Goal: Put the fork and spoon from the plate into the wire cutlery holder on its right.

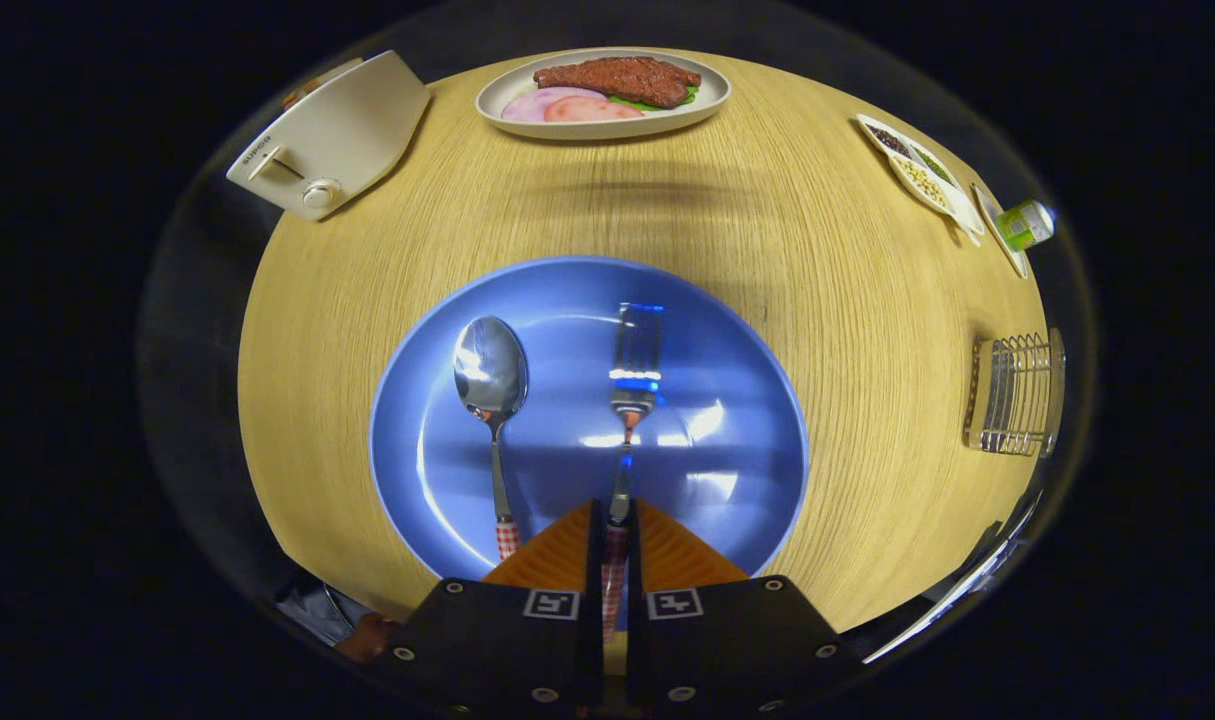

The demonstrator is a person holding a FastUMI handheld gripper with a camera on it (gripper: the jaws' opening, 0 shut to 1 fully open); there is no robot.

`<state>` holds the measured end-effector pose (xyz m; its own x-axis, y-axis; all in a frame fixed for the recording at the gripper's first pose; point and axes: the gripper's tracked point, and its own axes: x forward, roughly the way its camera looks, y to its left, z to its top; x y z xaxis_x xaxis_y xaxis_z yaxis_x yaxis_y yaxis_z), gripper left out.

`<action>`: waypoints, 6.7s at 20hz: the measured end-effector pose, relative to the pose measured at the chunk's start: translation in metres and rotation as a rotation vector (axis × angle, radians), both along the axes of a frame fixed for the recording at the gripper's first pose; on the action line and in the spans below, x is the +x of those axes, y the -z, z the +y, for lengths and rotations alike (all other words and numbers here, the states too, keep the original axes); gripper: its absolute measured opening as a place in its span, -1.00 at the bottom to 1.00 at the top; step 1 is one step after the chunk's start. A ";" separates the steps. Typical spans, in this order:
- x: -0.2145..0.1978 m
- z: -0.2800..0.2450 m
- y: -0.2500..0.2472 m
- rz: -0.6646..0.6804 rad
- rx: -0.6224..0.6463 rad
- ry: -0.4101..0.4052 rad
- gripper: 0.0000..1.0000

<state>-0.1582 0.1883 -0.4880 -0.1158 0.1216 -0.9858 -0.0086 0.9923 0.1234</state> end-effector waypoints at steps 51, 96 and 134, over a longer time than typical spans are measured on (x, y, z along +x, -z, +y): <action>0.031 -0.322 -0.083 0.450 0.195 0.034 -0.45; 0.025 0.029 -0.064 -0.399 0.150 -0.143 0.71; 0.003 -0.279 -0.112 -0.122 -0.094 0.162 -0.86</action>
<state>-0.1551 -0.0906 -0.3756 0.0186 0.0360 -0.9992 0.1423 0.9891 0.0383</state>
